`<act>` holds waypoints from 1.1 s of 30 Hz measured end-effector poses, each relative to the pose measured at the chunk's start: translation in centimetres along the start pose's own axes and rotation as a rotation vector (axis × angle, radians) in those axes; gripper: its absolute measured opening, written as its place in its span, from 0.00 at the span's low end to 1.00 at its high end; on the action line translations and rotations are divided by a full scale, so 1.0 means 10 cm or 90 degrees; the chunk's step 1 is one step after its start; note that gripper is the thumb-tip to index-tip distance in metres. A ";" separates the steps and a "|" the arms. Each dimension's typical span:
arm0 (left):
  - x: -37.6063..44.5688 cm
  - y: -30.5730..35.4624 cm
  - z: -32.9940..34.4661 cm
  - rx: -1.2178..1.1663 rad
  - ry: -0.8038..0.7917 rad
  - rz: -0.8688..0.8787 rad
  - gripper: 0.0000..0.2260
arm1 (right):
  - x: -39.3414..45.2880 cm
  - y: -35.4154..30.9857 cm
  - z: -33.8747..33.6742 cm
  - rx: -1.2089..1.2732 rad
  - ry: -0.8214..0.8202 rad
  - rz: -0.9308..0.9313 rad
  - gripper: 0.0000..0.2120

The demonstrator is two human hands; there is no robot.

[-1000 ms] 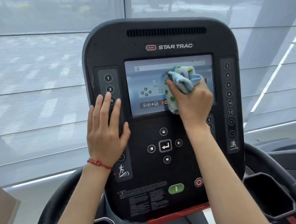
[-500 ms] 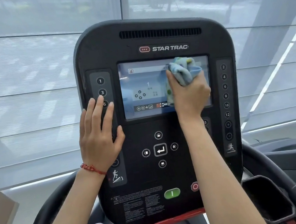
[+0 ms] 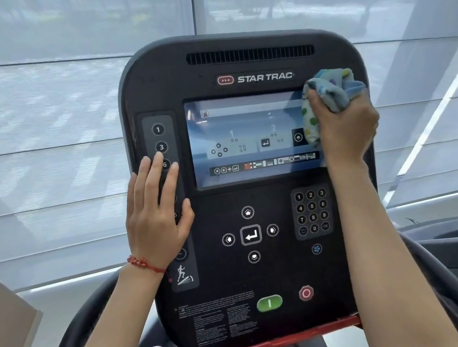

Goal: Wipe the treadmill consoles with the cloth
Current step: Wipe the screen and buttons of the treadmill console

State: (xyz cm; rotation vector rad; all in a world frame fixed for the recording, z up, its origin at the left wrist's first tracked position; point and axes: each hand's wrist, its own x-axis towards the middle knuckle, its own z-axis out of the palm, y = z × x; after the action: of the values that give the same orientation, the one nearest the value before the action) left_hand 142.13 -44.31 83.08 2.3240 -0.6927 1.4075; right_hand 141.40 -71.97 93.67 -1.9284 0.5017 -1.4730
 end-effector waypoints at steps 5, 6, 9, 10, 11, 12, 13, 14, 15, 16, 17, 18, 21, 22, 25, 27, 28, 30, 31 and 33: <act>0.00 0.01 0.01 0.000 0.007 -0.003 0.20 | -0.09 -0.02 0.08 0.006 0.038 0.040 0.26; 0.01 0.01 0.01 0.001 0.009 -0.004 0.20 | -0.15 -0.07 0.11 0.010 0.033 0.034 0.26; 0.00 0.01 0.00 0.001 0.006 -0.008 0.20 | -0.41 -0.28 0.17 0.025 -0.008 -0.005 0.24; 0.00 0.01 0.00 0.000 0.004 -0.010 0.20 | -0.52 -0.36 0.21 0.033 -0.032 -0.024 0.23; -0.01 0.02 0.00 -0.002 0.003 -0.012 0.19 | -0.65 -0.43 0.24 0.037 -0.058 -0.047 0.23; -0.01 0.02 -0.01 -0.004 0.002 -0.013 0.19 | -0.78 -0.50 0.28 0.039 -0.082 -0.072 0.22; -0.01 0.02 -0.01 -0.005 0.002 -0.013 0.19 | -0.90 -0.57 0.31 0.044 -0.104 -0.093 0.21; -0.01 0.02 -0.02 -0.003 0.004 -0.012 0.19 | -0.99 -0.63 0.32 0.049 -0.123 -0.107 0.21; -0.02 0.02 -0.04 -0.001 0.004 -0.012 0.19 | -1.04 -0.67 0.32 0.052 -0.142 -0.110 0.21; -0.03 0.02 -0.06 0.001 0.003 -0.013 0.19 | -1.06 -0.70 0.32 0.058 -0.161 -0.100 0.22; -0.05 0.02 -0.09 0.000 0.002 -0.015 0.19 | -1.07 -0.73 0.30 0.071 -0.183 -0.067 0.22; -0.09 0.01 -0.12 0.000 -0.002 -0.016 0.19 | -1.07 -0.77 0.28 0.098 -0.204 -0.022 0.22; -0.25 -0.02 -0.19 0.004 -0.026 -0.015 0.20 | -1.11 -0.99 0.30 0.186 -0.246 0.048 0.22; -0.31 -0.04 -0.21 0.006 -0.034 -0.010 0.20 | -1.12 -1.09 0.35 0.194 -0.253 0.034 0.22; -0.47 -0.09 -0.26 0.006 -0.057 0.001 0.21 | -1.13 -1.33 0.56 0.178 -0.256 -0.027 0.24; -0.54 -0.12 -0.29 -0.001 -0.068 0.003 0.21 | -1.14 -1.38 0.66 0.152 -0.219 -0.074 0.24; -0.56 -0.13 -0.29 -0.004 -0.071 0.002 0.22 | -1.17 -1.37 0.68 0.138 -0.194 -0.099 0.24; -0.62 -0.13 -0.29 -0.013 -0.072 -0.005 0.22 | -1.28 -1.32 0.69 0.114 -0.155 -0.137 0.23; -0.66 -0.12 -0.29 -0.019 -0.074 -0.009 0.22 | -1.37 -1.26 0.68 0.104 -0.147 -0.154 0.22; -0.75 -0.10 -0.30 -0.031 -0.079 -0.014 0.22 | -1.62 -1.13 0.64 0.069 -0.137 -0.206 0.21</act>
State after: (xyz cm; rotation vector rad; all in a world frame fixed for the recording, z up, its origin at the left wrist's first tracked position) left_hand 137.56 -40.20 77.77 2.3890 -0.7258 1.2310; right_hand 141.76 -51.68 89.13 -2.1198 0.0123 -1.4277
